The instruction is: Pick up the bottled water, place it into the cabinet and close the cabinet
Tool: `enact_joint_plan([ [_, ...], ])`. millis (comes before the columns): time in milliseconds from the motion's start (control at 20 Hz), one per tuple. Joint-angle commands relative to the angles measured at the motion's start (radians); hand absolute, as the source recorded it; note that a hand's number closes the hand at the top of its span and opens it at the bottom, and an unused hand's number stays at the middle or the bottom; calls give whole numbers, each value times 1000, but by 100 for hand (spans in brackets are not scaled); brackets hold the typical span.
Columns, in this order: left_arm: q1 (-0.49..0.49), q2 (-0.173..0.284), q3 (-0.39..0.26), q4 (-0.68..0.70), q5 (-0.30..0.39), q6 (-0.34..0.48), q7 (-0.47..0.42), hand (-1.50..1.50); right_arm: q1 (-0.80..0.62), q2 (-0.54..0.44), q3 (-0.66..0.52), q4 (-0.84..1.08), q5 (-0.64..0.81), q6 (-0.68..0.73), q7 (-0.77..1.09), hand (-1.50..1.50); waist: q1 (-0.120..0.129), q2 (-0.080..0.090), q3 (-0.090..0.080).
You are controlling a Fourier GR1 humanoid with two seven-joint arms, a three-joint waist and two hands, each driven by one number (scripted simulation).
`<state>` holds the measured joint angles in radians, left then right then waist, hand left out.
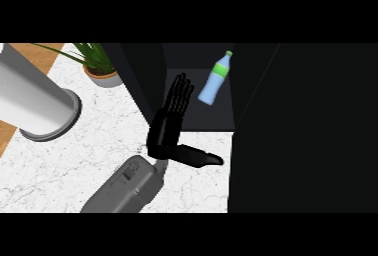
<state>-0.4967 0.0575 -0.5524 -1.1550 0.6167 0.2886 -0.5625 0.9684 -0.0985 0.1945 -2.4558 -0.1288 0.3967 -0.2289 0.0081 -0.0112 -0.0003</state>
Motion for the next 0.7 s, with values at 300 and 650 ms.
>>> enact_joint_plan([
  [300,275,137,-86,-356,-26,17,81,150,29,-170,35,-145,101,130,66,150,5,1,-1],
  [650,458,295,13,-508,19,-18,52,-150,32,-227,156,-219,215,211,2,150,-2,-4,-2],
])
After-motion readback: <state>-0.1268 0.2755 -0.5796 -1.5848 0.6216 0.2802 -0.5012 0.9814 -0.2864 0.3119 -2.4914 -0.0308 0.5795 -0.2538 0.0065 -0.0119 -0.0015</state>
